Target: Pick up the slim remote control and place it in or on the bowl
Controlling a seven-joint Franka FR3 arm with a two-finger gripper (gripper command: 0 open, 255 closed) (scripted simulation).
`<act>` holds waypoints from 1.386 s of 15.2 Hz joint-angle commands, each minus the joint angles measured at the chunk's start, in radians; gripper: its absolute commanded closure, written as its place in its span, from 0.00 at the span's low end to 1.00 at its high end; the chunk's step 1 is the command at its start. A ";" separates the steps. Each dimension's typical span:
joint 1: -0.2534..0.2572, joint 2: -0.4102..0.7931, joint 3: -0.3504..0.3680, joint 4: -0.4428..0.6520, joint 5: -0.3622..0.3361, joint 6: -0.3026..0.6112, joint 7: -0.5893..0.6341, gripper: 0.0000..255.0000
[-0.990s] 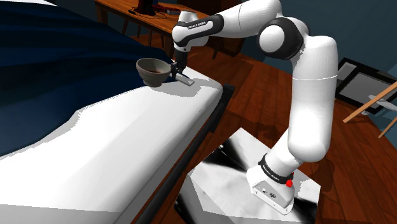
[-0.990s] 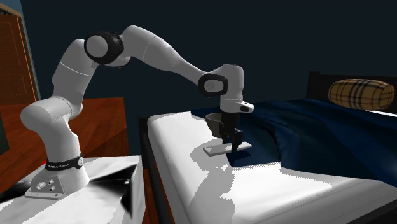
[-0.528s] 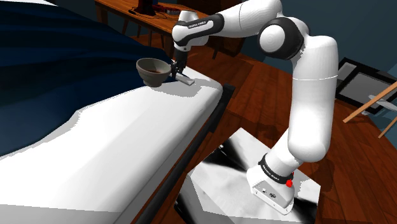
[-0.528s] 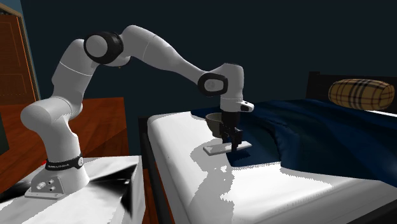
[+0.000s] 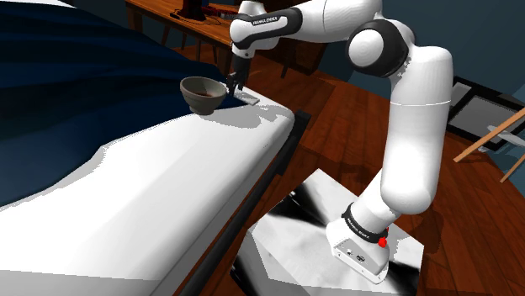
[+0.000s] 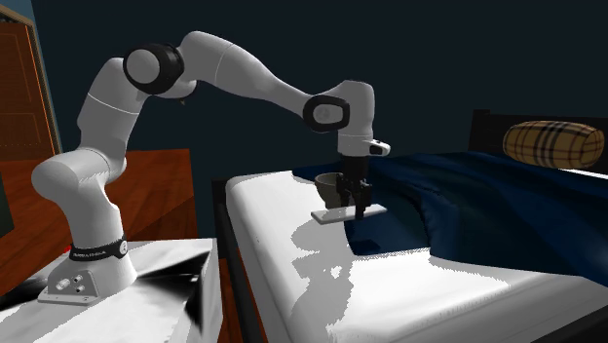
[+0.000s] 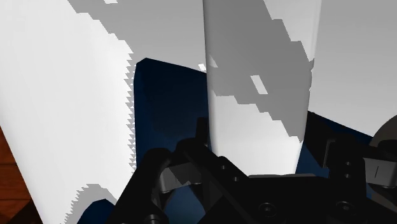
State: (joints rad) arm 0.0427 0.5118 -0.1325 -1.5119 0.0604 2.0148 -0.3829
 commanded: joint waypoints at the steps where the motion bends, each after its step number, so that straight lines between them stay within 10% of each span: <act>1: 0.000 -0.009 -0.001 0.015 -0.001 -0.024 0.000 1.00; 21: -0.005 -0.045 -0.005 0.230 -0.008 -0.275 0.005 1.00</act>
State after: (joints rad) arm 0.0394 0.4643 -0.1374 -1.2968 0.0522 1.7529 -0.3773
